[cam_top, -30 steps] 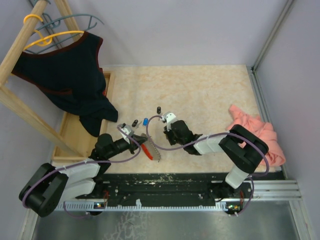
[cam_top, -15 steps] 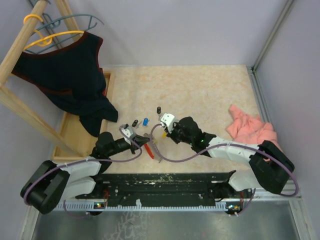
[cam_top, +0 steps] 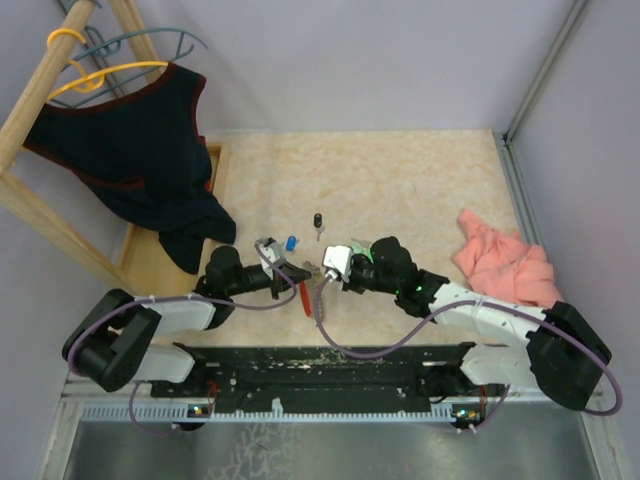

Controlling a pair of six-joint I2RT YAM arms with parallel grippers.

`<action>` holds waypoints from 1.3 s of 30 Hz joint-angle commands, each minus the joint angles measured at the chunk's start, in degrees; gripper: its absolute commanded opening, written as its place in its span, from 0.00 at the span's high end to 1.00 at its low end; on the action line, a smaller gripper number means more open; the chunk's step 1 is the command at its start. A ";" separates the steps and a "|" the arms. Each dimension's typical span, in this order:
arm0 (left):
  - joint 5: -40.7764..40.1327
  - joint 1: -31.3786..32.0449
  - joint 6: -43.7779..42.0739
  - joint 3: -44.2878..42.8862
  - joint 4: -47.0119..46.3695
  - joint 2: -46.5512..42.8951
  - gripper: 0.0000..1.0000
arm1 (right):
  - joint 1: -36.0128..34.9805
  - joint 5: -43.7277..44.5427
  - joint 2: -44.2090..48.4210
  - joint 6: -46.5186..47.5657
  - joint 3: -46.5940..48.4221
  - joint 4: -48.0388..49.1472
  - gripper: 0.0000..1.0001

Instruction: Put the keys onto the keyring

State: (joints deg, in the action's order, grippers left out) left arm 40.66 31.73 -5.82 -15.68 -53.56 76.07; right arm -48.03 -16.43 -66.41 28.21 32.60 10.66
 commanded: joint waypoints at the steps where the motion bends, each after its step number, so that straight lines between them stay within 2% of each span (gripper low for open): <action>1: 3.97 -0.26 0.05 -2.76 -0.08 1.87 1.00 | -0.80 -4.65 -0.41 2.88 0.54 2.07 1.00; 6: 5.64 -0.22 0.08 -5.01 3.61 3.53 1.00 | -0.86 -4.30 -1.79 2.74 0.98 1.35 1.00; 19: 9.05 -0.26 -0.53 -5.59 3.87 3.97 1.00 | -1.17 -2.85 -2.80 2.71 2.15 -0.03 1.00; 39: 5.84 0.46 -3.91 -6.11 8.58 1.61 1.00 | -1.55 -4.23 -3.16 2.26 3.50 -0.27 1.00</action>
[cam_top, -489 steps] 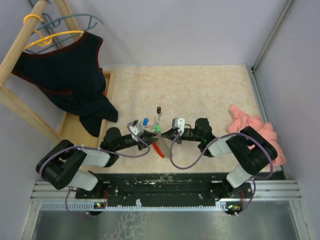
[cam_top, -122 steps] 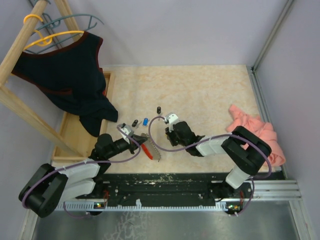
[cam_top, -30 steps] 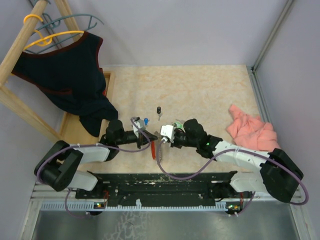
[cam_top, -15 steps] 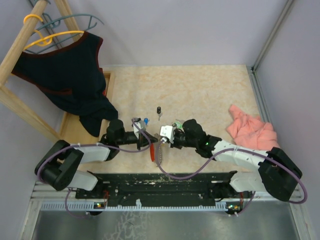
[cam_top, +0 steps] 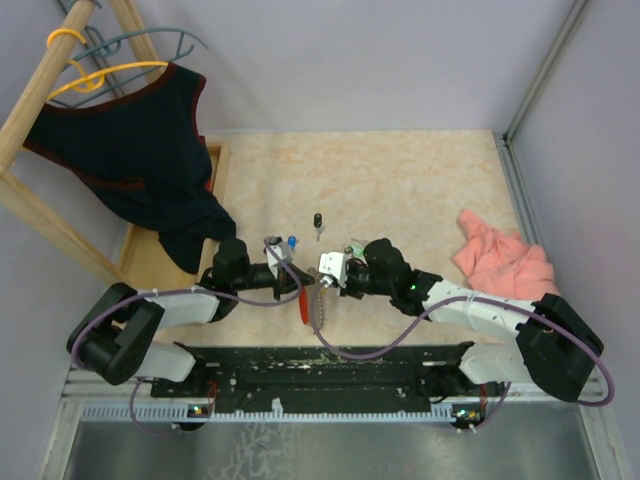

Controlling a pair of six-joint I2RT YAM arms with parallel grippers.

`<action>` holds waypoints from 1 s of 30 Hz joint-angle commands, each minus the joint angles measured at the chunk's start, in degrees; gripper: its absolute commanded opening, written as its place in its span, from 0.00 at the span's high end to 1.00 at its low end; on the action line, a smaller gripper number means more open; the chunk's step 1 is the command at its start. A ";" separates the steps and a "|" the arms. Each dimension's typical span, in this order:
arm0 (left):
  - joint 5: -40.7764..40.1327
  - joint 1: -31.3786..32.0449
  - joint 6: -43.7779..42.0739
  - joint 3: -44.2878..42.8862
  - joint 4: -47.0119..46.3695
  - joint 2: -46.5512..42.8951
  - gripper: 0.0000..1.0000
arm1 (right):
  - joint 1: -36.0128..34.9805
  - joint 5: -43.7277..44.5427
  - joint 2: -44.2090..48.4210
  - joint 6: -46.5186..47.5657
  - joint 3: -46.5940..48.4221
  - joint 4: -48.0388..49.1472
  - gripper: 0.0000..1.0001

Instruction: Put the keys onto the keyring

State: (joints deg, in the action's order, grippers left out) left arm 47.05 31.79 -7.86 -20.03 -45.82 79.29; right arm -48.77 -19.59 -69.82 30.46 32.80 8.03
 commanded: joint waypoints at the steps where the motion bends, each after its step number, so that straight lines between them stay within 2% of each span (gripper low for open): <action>1: -0.71 0.44 -2.08 -1.79 1.12 -1.81 1.00 | -0.84 -1.08 0.37 -0.10 3.32 2.44 1.00; 13: -1.46 1.12 -3.50 -1.20 1.46 -3.26 1.00 | -0.81 -2.41 -0.46 -1.67 4.29 3.06 1.00; 23: -3.67 1.69 -9.56 0.40 1.20 -5.75 1.00 | -0.81 -1.64 0.17 -0.58 4.17 2.17 1.00; 30: -7.15 2.66 -15.27 0.09 3.76 -6.30 1.00 | -0.80 2.88 1.94 1.80 2.38 2.74 1.00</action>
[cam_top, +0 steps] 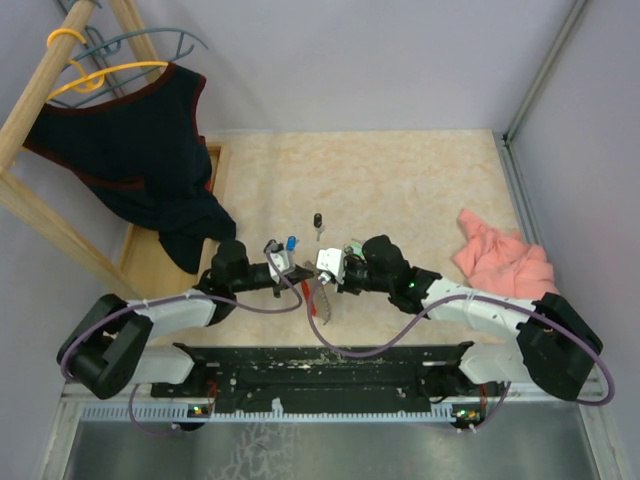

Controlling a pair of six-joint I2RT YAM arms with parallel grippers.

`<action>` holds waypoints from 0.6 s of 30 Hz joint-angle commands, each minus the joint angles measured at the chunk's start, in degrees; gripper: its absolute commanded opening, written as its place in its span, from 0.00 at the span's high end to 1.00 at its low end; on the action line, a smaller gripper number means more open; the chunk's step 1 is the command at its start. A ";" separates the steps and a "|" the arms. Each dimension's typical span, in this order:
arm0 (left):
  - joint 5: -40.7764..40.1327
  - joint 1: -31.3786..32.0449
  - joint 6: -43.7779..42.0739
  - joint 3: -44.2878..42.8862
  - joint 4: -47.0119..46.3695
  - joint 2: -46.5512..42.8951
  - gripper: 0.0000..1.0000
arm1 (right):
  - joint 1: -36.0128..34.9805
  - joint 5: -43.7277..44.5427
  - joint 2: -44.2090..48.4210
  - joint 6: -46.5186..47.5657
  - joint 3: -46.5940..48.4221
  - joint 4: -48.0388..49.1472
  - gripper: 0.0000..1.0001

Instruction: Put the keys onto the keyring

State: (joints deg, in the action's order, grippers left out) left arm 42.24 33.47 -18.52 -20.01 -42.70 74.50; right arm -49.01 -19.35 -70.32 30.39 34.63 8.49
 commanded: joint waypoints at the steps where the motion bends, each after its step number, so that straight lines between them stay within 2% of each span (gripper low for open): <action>1: -3.24 1.43 -5.04 0.06 0.72 -1.59 1.00 | -0.56 3.31 2.67 2.31 0.08 2.80 1.00; 8: -12.73 7.16 -10.61 -0.64 5.65 -2.77 1.00 | -0.62 2.56 3.24 5.95 -2.10 5.32 1.00; 14: -16.76 8.75 -11.50 0.42 4.77 -4.20 0.99 | -0.57 1.11 4.83 7.99 -3.67 4.77 1.00; 18: -17.79 8.93 -11.36 1.37 3.47 -4.93 0.99 | -0.56 0.14 6.39 8.79 -6.81 8.57 1.00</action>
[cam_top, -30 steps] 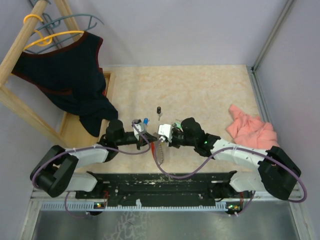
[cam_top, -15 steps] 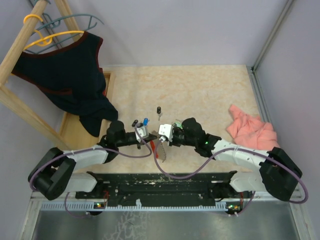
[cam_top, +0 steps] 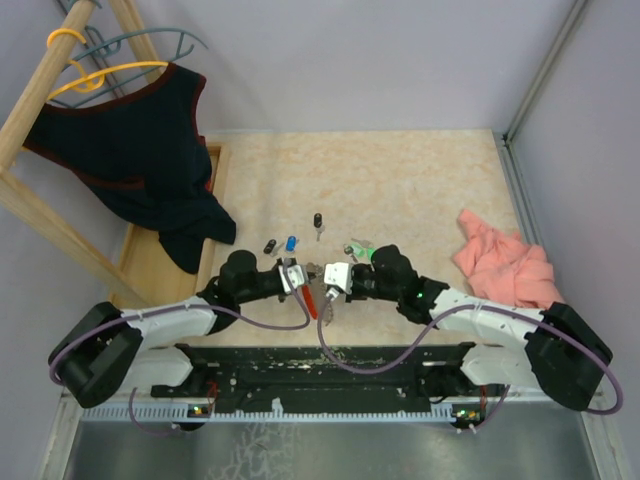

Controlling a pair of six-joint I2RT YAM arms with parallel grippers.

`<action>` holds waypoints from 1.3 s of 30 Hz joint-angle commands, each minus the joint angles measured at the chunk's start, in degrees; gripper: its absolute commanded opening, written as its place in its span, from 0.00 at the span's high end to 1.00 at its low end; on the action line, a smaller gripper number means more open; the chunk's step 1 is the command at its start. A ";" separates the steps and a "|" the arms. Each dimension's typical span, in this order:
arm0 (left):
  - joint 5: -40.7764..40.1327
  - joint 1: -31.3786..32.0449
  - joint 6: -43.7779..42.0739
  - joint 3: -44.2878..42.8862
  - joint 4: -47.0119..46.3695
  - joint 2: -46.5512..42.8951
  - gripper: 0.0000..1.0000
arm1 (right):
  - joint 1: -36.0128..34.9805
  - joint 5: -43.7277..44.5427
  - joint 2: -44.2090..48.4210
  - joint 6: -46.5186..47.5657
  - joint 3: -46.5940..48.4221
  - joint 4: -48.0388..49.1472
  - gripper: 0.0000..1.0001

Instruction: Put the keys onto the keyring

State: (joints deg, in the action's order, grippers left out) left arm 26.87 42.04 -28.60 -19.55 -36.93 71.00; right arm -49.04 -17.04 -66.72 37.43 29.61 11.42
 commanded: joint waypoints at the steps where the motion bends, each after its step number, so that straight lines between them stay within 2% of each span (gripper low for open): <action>1: -2.36 0.47 -1.22 0.92 -2.49 -1.40 0.99 | -0.54 -2.43 2.72 1.84 -2.23 6.69 1.00; 11: -1.35 0.76 -0.80 1.44 -4.07 -1.21 0.99 | -0.53 -1.30 1.48 1.78 -3.86 13.16 1.00; 39: -0.33 0.76 -0.12 1.36 -5.53 -0.29 0.99 | -0.54 -0.50 -2.69 -2.01 -2.72 15.90 1.00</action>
State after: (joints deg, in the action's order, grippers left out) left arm 25.17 42.39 -28.75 -18.48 -39.18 70.61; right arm -49.04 -17.76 -69.19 36.82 25.87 22.63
